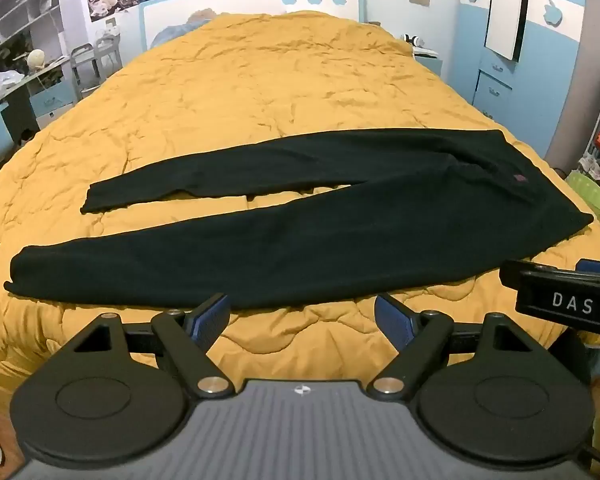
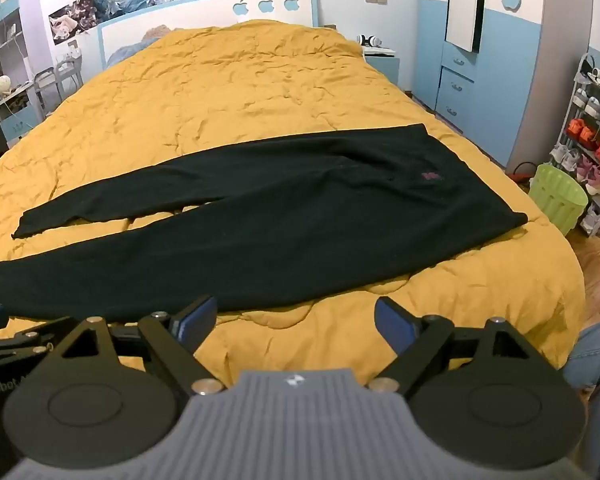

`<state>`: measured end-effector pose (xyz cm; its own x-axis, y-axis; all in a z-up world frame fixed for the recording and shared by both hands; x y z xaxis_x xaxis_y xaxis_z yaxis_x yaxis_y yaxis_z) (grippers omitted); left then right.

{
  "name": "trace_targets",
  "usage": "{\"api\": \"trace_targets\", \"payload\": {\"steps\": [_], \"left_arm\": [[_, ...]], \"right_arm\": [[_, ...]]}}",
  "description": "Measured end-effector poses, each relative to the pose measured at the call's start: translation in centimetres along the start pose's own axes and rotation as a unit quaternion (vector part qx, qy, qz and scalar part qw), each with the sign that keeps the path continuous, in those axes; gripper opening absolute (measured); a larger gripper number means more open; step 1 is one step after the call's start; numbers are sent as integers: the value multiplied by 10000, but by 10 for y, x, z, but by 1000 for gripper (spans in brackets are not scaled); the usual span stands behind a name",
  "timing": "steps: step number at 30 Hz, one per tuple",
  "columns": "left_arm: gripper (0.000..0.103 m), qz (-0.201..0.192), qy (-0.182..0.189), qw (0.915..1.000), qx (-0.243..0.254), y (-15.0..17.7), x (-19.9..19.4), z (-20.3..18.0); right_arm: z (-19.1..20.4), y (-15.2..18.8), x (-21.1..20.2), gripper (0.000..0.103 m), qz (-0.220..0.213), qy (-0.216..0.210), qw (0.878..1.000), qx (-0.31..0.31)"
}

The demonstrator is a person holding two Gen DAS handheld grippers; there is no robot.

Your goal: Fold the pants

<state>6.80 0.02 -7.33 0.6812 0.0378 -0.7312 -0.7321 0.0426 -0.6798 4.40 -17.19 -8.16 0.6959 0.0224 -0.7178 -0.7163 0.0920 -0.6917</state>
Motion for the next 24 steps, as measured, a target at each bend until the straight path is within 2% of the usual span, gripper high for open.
{"api": "trace_targets", "payload": {"steps": [24], "left_arm": [[96, -23, -34, 10000, 47, 3, 0, -2]], "right_arm": [[-3, 2, -1, 82, -1, 47, 10000, 17]]}}
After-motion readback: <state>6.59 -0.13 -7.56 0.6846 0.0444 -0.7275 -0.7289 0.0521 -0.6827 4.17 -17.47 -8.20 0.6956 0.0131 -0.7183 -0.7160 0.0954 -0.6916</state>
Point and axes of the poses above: each gripper's, at about its wrist camera, not at the fingertips, and x roughly the way its jaws point, z to its left, y to its underside, the point moved 10 cm from there along x, roughly the way its jaws point, and after that the axes turned 2 degrees about -y, right-handed, at the moved point
